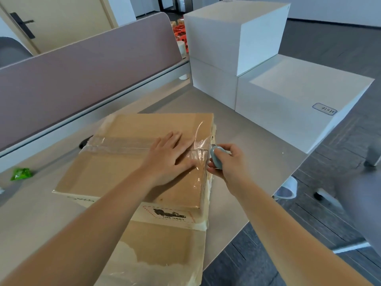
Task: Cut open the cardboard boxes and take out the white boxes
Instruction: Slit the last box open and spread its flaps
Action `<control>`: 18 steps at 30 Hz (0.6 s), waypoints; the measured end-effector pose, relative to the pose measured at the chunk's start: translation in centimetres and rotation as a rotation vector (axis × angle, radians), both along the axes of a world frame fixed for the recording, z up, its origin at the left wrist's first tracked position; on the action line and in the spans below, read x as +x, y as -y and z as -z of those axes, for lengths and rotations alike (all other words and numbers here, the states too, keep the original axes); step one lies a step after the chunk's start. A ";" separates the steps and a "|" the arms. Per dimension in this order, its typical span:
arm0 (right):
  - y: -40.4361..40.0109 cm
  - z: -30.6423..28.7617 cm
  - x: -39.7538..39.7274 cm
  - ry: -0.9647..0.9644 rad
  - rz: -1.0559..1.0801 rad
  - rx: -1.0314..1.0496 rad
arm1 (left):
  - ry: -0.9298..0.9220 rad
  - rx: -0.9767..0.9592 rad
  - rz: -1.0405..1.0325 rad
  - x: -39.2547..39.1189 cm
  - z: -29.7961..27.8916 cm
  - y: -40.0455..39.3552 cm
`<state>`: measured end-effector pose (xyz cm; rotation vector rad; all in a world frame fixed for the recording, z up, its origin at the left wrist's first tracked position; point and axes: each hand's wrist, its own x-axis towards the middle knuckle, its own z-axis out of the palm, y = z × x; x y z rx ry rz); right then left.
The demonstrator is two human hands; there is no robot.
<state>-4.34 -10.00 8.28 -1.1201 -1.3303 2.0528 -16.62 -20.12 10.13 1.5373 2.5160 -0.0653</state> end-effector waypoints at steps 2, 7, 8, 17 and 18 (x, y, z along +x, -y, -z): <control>-0.1 0.0 -0.1 0.006 -0.013 0.040 | -0.012 0.016 0.007 -0.1 0.3 0.0; -0.4 0.3 -0.1 0.018 -0.051 0.191 | -0.021 0.058 0.006 -0.4 0.8 0.0; -0.4 0.4 0.0 0.015 -0.052 0.210 | -0.021 0.061 0.004 -0.4 0.8 0.0; -1.7 0.6 -0.2 0.018 -0.172 0.283 | -0.031 0.048 -0.006 -0.6 1.3 -0.1; -1.8 0.6 -0.1 0.003 -0.195 0.277 | -0.025 0.052 -0.006 -0.6 1.3 -0.2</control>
